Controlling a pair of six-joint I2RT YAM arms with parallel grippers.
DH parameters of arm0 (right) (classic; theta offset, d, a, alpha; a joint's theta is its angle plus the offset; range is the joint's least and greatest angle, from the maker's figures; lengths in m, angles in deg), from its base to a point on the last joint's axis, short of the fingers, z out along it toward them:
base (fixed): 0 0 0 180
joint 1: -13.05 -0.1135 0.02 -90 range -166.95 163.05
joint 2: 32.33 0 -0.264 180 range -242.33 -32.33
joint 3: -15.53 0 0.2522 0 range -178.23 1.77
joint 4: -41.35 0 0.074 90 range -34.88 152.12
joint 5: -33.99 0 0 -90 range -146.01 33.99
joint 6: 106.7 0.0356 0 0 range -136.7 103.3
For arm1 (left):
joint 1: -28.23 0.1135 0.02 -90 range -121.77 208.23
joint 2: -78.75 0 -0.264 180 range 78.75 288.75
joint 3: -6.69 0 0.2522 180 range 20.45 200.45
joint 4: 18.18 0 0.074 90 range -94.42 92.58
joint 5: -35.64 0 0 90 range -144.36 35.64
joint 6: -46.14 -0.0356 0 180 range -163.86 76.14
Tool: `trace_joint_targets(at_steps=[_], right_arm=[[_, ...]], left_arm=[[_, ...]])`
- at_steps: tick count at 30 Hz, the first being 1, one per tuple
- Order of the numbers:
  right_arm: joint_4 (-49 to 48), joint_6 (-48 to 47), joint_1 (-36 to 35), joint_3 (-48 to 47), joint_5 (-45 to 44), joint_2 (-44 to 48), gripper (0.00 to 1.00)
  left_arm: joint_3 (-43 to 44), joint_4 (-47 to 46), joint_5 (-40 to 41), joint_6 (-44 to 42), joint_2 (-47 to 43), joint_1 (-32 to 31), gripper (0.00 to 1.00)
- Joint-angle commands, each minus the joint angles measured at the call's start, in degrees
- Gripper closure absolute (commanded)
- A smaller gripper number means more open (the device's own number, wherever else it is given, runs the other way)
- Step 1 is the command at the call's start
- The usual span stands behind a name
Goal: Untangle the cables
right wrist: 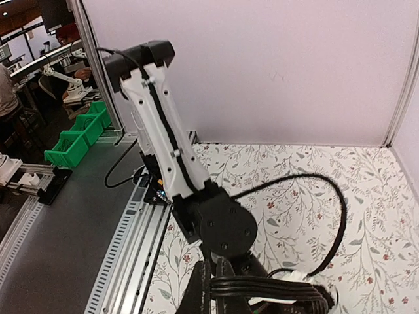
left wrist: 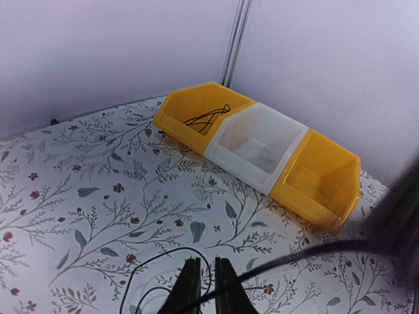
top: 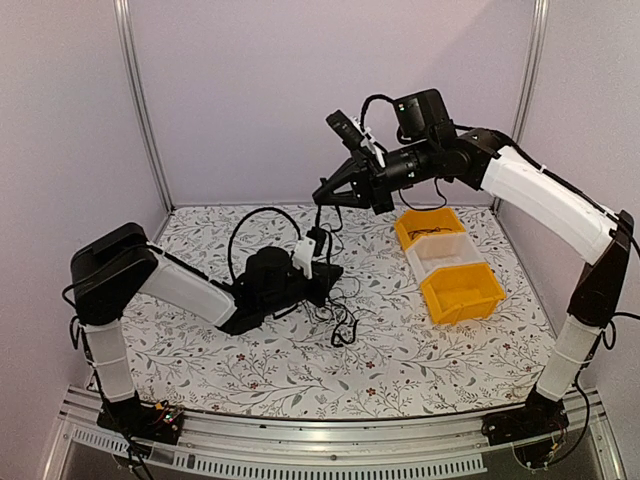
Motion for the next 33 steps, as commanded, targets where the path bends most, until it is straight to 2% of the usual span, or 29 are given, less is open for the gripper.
trace_joint_targets(at_steps=[1, 6, 12, 17, 19, 20, 24, 33], right_arm=[[2.2, -4.8, 0.3, -9.9, -2.7, 3.6, 1.00], [3.3, -5.5, 3.0, -20.7, -4.0, 2.4, 1.00], [2.7, -6.6, 6.9, -24.8, -7.7, 3.0, 1.00], [1.7, -7.6, 9.5, -24.1, -10.9, 3.6, 1.00], [1.1, -7.3, 10.7, -24.1, -11.1, 3.9, 1.00], [0.9, -7.2, 11.1, -24.1, -11.4, 4.3, 1.00], [2.1, -8.7, 12.0, -24.1, -13.6, 5.9, 1.00], [2.8, -11.5, 13.1, -14.3, -17.9, 9.7, 0.97]], left_arm=[[-1.6, -12.0, -3.4, 6.5, 7.1, -1.0, 0.94], [-4.2, -15.3, -2.7, 9.7, 11.0, 0.4, 0.94], [-5.2, -15.6, -4.2, 11.5, 13.1, 1.9, 0.94], [-6.6, -16.6, -5.3, 11.8, 13.6, 2.0, 0.94], [-7.3, -17.2, -4.8, 11.9, 14.0, 2.2, 0.97], [-7.8, -17.9, -4.8, 12.3, 14.3, 2.4, 1.00], [-11.5, -23.5, -4.8, 15.4, 14.4, 3.8, 1.00], [-20.8, -30.9, 1.6, 16.9, 6.9, 5.2, 1.00]])
